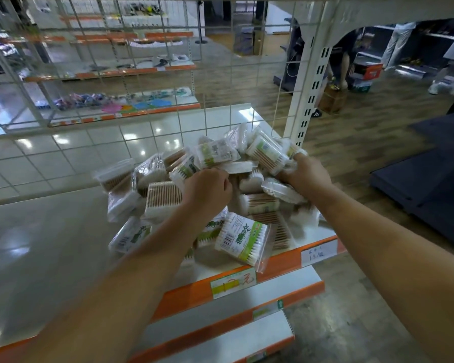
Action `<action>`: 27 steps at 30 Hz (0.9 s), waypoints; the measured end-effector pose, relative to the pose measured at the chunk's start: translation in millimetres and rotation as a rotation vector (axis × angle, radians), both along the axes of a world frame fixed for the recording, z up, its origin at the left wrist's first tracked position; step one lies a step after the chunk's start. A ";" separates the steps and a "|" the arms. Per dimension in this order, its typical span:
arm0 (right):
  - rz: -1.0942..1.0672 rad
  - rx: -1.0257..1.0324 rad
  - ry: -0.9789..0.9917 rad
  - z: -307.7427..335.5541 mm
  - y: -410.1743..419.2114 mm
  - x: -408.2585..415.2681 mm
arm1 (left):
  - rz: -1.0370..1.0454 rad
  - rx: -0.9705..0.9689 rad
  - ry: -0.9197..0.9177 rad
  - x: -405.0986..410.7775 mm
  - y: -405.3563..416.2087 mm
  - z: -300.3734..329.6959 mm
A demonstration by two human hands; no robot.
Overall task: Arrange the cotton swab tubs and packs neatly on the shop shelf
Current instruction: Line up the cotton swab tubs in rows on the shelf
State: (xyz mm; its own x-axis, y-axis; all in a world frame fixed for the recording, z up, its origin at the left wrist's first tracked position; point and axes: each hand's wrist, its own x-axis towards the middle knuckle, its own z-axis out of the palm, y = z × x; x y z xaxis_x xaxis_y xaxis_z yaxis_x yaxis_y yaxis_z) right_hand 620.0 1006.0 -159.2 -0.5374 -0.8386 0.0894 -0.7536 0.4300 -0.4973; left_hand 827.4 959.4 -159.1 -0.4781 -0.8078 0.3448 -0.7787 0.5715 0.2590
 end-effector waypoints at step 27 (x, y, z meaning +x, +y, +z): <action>-0.087 -0.408 -0.017 -4.7 41.0 15.8 | -0.039 0.043 0.008 7.6 19.8 4.3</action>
